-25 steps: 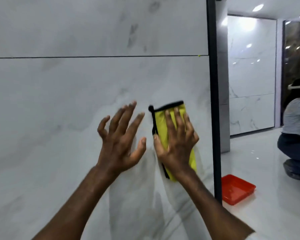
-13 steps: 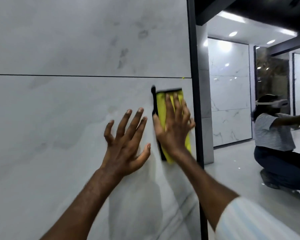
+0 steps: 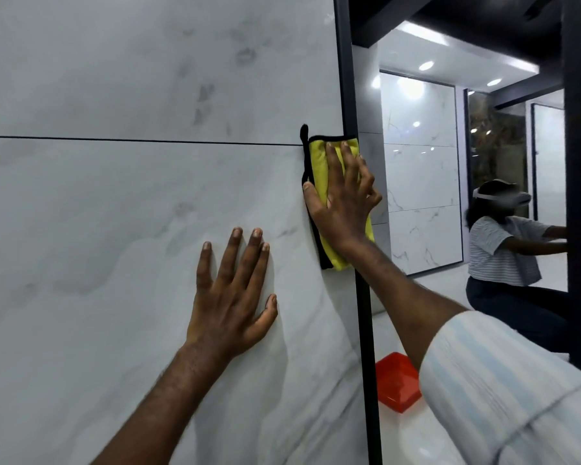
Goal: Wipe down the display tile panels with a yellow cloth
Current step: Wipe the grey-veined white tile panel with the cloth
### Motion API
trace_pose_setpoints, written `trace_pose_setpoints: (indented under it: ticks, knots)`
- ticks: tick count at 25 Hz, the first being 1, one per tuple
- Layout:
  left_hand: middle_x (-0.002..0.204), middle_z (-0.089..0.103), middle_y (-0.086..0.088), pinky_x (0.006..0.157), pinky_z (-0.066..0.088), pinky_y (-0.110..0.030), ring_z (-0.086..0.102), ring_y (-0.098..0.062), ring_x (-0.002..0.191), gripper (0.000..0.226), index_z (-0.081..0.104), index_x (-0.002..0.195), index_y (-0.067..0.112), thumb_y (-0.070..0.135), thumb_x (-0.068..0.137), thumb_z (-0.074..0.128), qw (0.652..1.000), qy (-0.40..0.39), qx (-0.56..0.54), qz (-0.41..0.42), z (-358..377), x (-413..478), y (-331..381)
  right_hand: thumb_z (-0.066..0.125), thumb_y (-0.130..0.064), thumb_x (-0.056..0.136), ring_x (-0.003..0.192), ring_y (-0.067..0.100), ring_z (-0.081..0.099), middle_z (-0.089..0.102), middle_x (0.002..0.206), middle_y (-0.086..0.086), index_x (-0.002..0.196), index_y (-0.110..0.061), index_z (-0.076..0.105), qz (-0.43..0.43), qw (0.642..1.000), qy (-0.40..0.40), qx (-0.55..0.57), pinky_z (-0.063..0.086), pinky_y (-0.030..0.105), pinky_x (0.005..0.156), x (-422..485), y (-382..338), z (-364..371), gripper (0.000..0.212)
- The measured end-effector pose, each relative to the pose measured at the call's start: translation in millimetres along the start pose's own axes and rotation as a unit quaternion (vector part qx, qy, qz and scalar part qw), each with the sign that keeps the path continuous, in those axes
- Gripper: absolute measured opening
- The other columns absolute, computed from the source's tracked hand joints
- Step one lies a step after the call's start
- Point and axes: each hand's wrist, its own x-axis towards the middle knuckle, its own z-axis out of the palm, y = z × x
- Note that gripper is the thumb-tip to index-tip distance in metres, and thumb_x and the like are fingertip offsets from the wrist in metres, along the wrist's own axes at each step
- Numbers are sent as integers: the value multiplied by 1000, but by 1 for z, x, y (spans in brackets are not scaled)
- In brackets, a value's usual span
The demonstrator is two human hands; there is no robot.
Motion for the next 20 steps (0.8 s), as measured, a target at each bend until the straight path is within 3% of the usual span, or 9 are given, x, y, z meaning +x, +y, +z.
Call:
trace_pose_setpoints:
  ticks: [5,8,13,15,20]
  knots:
    - [172,18,-18,122,18,-70,16,-41,159,79,27,162,2,46,99,45,1000,-6,1,-8,0,-1,2,46,-60,94,153,29,26,28,170,0,161,-30,34,-12,999,38,-35,33,54,106,-84,32,13,75]
    - [171,19,-20,124,18,-65,16,-42,159,77,29,161,1,44,99,46,1000,-3,-11,-10,-2,1,1,49,-57,91,153,31,27,28,169,2,160,-31,31,-14,999,9,-43,35,54,104,-165,49,16,76]
    - [169,23,-24,122,23,-62,20,-43,157,83,35,159,2,40,90,63,995,-44,-58,66,4,-78,42,48,-61,90,152,27,19,26,169,0,159,-34,29,-5,1000,-21,-5,30,56,109,-102,32,5,76]
    - [169,25,-22,123,22,-62,22,-40,157,83,36,158,2,37,88,65,995,-54,-52,58,9,-100,52,47,-61,91,153,24,16,24,170,-1,161,-33,31,-16,1000,-20,6,27,57,110,-79,29,3,77]
    - [168,24,-26,125,15,-66,20,-45,157,81,37,158,0,39,90,59,994,-70,-60,53,15,-124,73,50,-59,92,156,25,21,26,170,-1,160,-30,35,34,999,40,9,22,51,113,-134,42,20,76]
